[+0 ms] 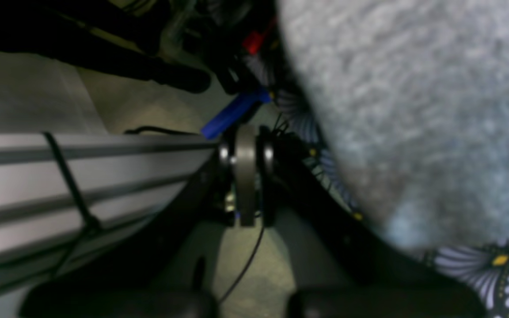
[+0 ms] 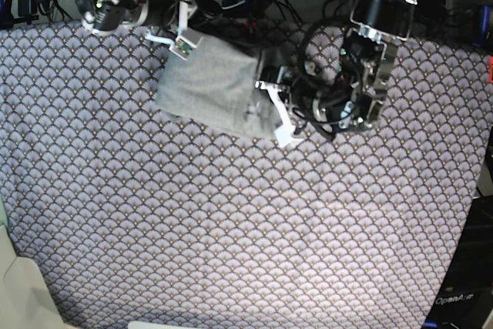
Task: Fold the T-shirt properly
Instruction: 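Grasp the bundle's edge with the left gripper and pull it toward itself, then rotate the folded bundle with the left gripper to square it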
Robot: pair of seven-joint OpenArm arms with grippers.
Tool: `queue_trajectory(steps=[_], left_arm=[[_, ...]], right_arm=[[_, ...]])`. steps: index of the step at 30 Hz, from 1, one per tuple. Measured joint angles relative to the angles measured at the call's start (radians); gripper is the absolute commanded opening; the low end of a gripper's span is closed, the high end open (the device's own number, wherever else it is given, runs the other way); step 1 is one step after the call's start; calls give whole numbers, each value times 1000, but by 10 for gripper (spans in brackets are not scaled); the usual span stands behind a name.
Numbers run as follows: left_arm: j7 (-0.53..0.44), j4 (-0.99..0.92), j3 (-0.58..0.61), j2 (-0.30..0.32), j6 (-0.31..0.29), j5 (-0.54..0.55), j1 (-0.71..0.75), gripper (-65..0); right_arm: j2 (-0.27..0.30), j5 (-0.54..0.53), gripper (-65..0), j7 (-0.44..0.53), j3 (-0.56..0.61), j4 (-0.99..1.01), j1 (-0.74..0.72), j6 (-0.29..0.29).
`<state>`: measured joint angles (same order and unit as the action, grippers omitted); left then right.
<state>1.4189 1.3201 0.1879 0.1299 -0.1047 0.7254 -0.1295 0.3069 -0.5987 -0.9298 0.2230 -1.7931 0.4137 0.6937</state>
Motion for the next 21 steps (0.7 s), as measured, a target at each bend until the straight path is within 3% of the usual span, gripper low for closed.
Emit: queue_trajectory(steps=[7,11,15,21], left_arm=[[-7,-24,-1,-17,1,-55,-52,-650],[-101,-31,2,-20,1,-139,-108,-650],[-117,-39,1,-16,11,-200,-155,-650],[-232,-43,-3,-8,22,-221,-170,-650]], right_arm=[[37,1,-650,-1,0,0,3,0],[39,0,-650,0,0,0,5,0],[55,1,-650,4,-3,-2,-1,0],[68,1,-650,0,-2,-2,5,0]])
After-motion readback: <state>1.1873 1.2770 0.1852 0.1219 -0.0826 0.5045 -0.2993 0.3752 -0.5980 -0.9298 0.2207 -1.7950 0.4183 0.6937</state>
